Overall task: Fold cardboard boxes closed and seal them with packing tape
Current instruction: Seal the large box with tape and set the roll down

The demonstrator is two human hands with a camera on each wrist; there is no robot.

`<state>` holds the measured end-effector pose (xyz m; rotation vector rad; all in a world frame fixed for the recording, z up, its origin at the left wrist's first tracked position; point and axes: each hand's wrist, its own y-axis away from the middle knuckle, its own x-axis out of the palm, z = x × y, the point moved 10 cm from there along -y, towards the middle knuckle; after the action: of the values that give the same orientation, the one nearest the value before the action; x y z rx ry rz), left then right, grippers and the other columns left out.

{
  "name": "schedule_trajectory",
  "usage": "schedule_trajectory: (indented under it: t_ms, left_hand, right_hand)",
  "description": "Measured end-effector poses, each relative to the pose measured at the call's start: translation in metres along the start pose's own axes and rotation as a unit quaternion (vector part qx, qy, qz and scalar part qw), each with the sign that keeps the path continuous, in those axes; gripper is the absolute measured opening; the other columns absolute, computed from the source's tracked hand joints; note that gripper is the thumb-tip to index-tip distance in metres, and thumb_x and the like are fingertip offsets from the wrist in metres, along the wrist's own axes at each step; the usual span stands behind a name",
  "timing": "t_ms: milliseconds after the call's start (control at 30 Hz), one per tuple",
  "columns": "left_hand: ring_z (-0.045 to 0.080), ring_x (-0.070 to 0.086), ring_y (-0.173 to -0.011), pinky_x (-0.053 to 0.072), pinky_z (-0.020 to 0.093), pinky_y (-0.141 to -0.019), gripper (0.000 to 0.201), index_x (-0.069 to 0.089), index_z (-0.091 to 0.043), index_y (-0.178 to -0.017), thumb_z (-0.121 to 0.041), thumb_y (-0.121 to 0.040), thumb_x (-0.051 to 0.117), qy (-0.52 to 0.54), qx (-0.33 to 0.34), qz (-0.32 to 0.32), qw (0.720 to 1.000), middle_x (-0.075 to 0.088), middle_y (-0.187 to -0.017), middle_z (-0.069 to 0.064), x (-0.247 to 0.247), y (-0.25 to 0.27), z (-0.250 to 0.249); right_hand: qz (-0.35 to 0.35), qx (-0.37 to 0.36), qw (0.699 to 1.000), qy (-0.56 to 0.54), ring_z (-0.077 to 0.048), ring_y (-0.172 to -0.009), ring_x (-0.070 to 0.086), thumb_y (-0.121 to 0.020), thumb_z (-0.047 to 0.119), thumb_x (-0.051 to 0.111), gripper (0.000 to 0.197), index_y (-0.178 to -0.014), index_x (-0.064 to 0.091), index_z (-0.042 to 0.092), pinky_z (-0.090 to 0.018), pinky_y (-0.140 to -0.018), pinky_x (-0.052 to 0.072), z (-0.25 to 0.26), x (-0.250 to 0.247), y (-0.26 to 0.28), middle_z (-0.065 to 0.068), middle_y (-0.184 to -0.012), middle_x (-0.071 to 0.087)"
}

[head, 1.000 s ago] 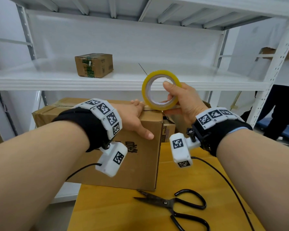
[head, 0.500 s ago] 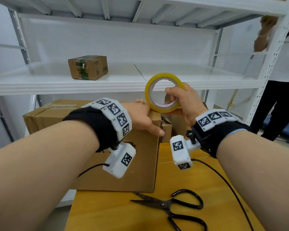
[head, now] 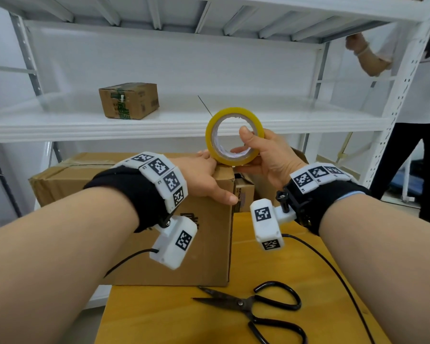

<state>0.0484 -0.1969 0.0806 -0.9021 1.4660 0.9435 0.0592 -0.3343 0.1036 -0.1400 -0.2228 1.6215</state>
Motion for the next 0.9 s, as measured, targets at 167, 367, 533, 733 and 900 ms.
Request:
schedule_trajectory:
  t_ms: [167, 367, 533, 733, 900]
  left_hand:
    - [0.022, 0.004, -0.152, 0.015, 0.047, -0.122, 0.130, 0.001, -0.023, -0.157, -0.090, -0.060, 0.055, -0.008, -0.012, 0.003, 1.000, 0.001, -0.165, 0.003, 0.002, 0.006, 0.002]
    - [0.024, 0.003, -0.152, 0.016, 0.051, -0.121, 0.128, -0.009, -0.029, -0.156, -0.085, -0.063, 0.059, -0.001, -0.007, 0.007, 1.000, 0.004, -0.165, 0.003, 0.002, 0.003, -0.003]
    - [0.024, 0.012, -0.150, 0.016, 0.049, -0.121, 0.128, 0.001, -0.033, -0.156, -0.093, -0.055, 0.052, 0.011, -0.016, 0.031, 0.999, 0.013, -0.164, 0.003, -0.003, -0.001, -0.007]
    - [0.028, 0.021, -0.148, 0.025, 0.048, -0.119, 0.123, 0.002, -0.026, -0.157, -0.091, -0.064, 0.049, -0.038, -0.037, -0.012, 0.999, 0.013, -0.164, 0.009, -0.002, -0.003, -0.012]
    - [0.027, 0.005, -0.151, 0.015, 0.050, -0.121, 0.131, 0.000, -0.024, -0.157, -0.096, -0.056, 0.042, -0.030, -0.030, -0.022, 0.999, 0.005, -0.165, 0.008, 0.001, 0.003, -0.006]
  right_hand:
    - [-0.052, -0.011, 0.999, 0.006, -0.034, -0.087, 0.075, -0.091, 0.041, 0.070, 0.036, -0.114, 0.062, 0.014, -0.050, -0.076, 0.063, 0.003, -0.013, 0.000, -0.021, -0.094, 0.076]
    - [-0.077, -0.004, 0.997, -0.014, -0.035, -0.081, 0.075, -0.092, 0.037, 0.070, 0.038, -0.120, 0.061, 0.012, -0.041, -0.064, 0.062, -0.003, -0.031, 0.005, -0.027, -0.097, 0.073]
    - [-0.082, -0.010, 0.996, -0.014, -0.030, -0.079, 0.075, -0.094, 0.036, 0.068, 0.034, -0.120, 0.059, 0.016, -0.036, -0.060, 0.060, 0.001, -0.031, 0.002, -0.023, -0.097, 0.075]
    - [-0.074, -0.007, 0.997, -0.008, -0.031, -0.078, 0.074, -0.096, 0.032, 0.066, 0.025, -0.115, 0.059, 0.018, -0.040, -0.064, 0.062, -0.001, -0.033, 0.001, -0.022, -0.096, 0.075]
    - [-0.077, -0.013, 0.997, -0.005, -0.029, -0.073, 0.074, -0.096, 0.030, 0.066, 0.018, -0.110, 0.060, 0.019, -0.041, -0.066, 0.062, -0.004, -0.032, 0.000, -0.020, -0.090, 0.075]
